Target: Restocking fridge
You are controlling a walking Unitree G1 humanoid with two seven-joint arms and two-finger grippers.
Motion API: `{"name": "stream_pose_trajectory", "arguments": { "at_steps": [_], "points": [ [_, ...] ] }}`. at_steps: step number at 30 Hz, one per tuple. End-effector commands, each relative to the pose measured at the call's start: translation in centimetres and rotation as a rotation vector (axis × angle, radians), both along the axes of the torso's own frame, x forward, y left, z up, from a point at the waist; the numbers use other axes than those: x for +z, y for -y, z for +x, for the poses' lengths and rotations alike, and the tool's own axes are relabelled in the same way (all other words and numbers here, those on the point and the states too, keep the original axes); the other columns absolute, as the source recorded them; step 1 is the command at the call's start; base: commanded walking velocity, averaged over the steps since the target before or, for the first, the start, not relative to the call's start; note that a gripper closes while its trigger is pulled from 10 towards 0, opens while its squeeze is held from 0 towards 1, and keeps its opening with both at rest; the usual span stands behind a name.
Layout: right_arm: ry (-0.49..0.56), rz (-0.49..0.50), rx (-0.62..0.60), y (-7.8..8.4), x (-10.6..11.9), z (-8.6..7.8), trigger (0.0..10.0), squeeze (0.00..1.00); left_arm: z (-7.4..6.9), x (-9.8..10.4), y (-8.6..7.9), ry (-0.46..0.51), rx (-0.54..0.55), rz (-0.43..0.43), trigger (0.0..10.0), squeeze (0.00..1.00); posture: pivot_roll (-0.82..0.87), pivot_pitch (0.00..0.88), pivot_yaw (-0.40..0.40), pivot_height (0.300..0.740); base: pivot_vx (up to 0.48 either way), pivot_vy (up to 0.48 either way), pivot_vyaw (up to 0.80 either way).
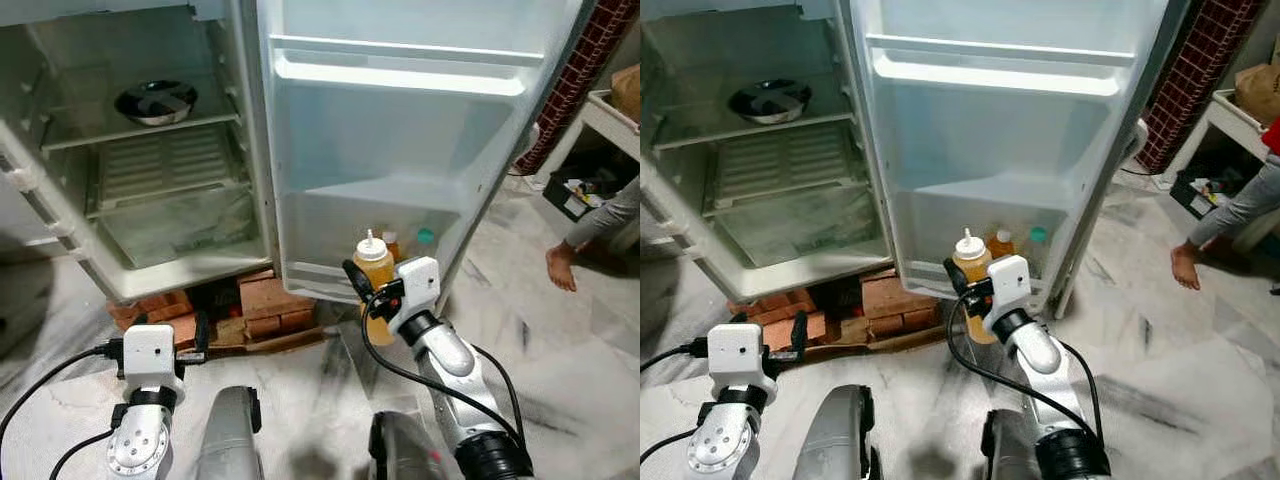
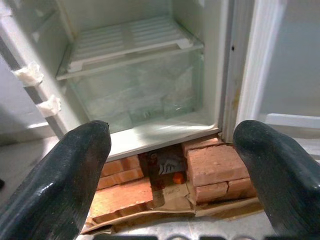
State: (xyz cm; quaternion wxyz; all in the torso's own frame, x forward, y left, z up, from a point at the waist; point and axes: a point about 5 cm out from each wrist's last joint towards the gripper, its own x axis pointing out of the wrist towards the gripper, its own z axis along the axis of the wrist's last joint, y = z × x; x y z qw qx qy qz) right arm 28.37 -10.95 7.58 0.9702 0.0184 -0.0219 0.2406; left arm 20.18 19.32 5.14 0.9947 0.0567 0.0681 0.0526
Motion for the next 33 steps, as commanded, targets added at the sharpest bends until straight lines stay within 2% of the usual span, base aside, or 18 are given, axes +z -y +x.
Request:
{"name": "stream_pose_trajectory", "arguments": {
  "at_steps": [1, 12, 33],
  "points": [
    [0.031, 0.005, 0.014, -0.34, 0.69, 0.15, 10.0, 0.00, -0.11, 0.10, -0.09, 0.006, -0.002, 0.002, 10.0, 0.00, 0.04, 0.075, -0.011, 0.632, 0.000, 0.000, 0.45],
    [0.032, 0.002, 0.025, -0.27, 0.72, 0.15, 10.0, 0.00, 0.08, 0.13, 0.25, 0.015, -0.019, -0.007, 10.0, 0.00, 0.03, 0.075, -0.015, 0.632, 0.000, 0.000, 0.64],
    [0.053, -0.014, 0.005, -0.13, 0.98, 0.58, 10.0, 0.00, 0.63, 0.50, 0.89, 0.034, -0.039, -0.014, 10.0, 0.00, 0.03, 0.083, -0.009, 0.632, 0.249, 0.000, 0.00]
  ]
}}
